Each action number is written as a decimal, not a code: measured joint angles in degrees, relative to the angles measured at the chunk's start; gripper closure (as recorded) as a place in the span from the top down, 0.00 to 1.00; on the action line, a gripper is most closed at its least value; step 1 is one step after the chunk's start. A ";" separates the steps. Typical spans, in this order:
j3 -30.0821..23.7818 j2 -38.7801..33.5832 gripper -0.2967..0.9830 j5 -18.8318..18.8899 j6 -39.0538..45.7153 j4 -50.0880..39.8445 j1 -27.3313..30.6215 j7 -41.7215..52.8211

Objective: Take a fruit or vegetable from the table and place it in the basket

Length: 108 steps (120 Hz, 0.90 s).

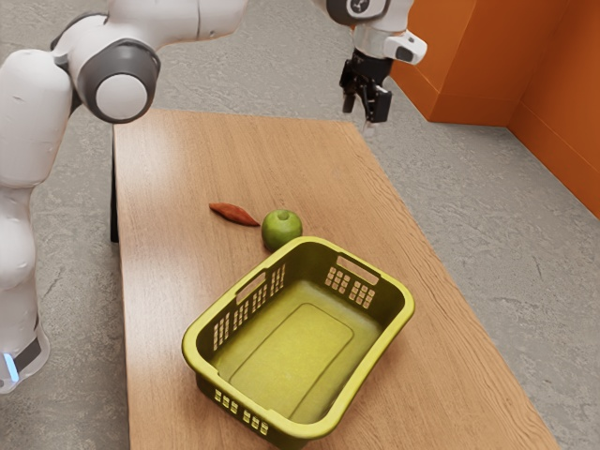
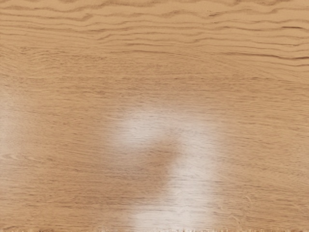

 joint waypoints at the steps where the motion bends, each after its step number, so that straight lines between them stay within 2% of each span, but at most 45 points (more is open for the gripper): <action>1: 0.00 0.02 0.77 0.01 -0.07 0.03 0.01 0.06; 33: -2.51 -0.40 0.77 0.87 -2.11 0.10 -1.56 -0.36; 49: -3.94 -0.07 0.77 -0.29 -3.39 -0.37 -1.45 -1.59; 62: -3.82 -1.01 0.77 -2.90 -6.33 -1.55 -1.16 -2.18; 65: -3.82 -2.20 0.77 -3.31 -6.68 -3.22 -1.17 -2.20; 76: -4.00 -17.05 0.77 -3.95 -2.73 -22.59 -1.69 -1.95; 86: -3.79 -26.29 0.77 -3.83 1.69 -33.79 -2.87 -1.78; 96: -0.27 -30.57 0.77 -3.34 4.33 -40.43 -5.16 -1.64; 108: 2.90 -33.85 0.77 -3.23 4.76 -43.08 -7.70 -1.77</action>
